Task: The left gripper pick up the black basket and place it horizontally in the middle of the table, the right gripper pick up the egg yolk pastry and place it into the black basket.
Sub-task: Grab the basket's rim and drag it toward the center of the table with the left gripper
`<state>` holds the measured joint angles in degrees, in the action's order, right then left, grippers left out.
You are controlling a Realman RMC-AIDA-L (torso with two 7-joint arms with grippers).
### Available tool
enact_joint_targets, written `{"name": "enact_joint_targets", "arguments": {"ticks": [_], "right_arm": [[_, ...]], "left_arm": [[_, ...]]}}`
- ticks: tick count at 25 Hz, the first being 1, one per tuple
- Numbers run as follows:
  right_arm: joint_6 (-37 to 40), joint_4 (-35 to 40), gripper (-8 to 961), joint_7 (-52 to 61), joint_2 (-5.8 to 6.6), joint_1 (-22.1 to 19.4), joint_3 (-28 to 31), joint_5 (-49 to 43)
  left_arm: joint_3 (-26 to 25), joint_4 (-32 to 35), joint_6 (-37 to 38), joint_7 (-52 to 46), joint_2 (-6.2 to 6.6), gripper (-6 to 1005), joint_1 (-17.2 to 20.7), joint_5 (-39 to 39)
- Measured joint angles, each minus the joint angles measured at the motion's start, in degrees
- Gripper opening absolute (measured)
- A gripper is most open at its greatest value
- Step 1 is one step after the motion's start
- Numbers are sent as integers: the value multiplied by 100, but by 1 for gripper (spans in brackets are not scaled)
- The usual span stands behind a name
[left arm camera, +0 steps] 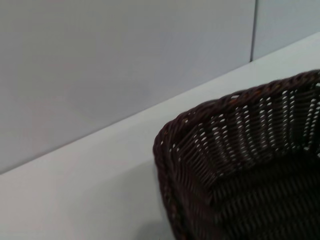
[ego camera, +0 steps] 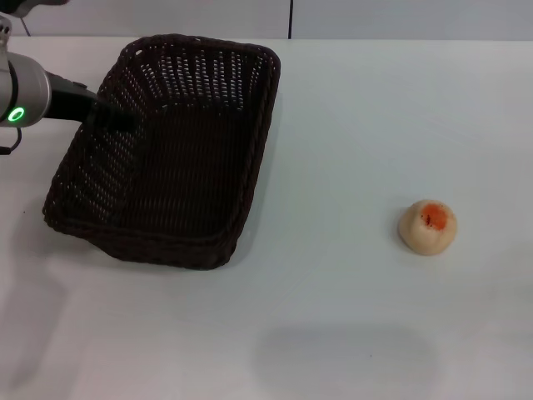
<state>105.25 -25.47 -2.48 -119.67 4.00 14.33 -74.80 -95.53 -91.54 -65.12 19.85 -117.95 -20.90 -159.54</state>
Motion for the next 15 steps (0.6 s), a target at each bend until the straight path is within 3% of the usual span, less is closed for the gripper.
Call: {"name": "enact_joint_targets", "arguments": {"ticks": [15], "right_arm": [[-15,-10,770,0,11,11,-9,-26]], "left_arm": [[-21,867,11,-153,-9,696,-492,-393]]}}
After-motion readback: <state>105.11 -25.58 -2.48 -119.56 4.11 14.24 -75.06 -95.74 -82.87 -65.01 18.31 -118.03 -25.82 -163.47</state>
